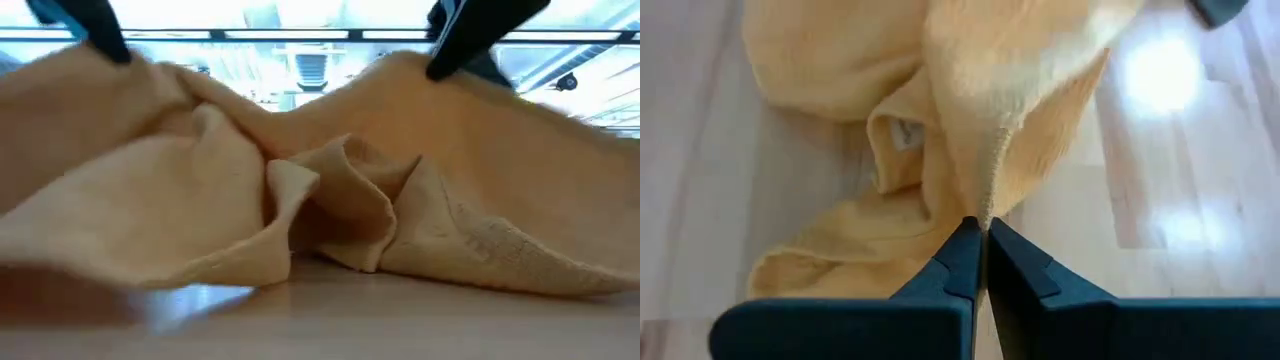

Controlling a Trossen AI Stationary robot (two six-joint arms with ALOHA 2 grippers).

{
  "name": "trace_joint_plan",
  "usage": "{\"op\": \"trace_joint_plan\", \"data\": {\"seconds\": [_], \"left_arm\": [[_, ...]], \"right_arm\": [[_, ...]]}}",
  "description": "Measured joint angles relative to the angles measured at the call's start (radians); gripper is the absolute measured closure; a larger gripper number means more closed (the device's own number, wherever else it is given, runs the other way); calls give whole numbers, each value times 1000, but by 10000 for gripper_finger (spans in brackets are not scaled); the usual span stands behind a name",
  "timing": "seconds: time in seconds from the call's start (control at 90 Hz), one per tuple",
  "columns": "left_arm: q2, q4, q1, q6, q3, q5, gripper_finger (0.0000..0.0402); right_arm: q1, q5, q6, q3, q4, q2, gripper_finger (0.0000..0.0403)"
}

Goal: Fold towel
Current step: Fold the yellow towel

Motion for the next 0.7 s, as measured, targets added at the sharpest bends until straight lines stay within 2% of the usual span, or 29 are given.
{"op": "trace_joint_plan", "data": {"seconds": [0.089, 0.189, 0.278, 0.367, 0.567, 0.7], "left_arm": [[0, -107, 0, -10, 31, -24, 400], [0, -128, 5, -17, 26, -30, 400], [0, -108, 5, -22, -15, -30, 396], [0, -95, 4, -64, -70, -21, 382], [1, -95, 4, -154, -158, 58, 299], [0, -77, 0, -187, -164, 103, 238]], "right_arm": [[-16, 63, -2, 0, 2, -4, 403], [-46, 152, 21, -1, 5, 4, 402], [-85, 145, 64, -3, -18, 27, 387], [-114, 137, 98, -11, -32, 52, 352], [-124, 97, 113, -11, -54, 60, 251], [-92, 80, 138, -12, -72, 33, 202]]}}
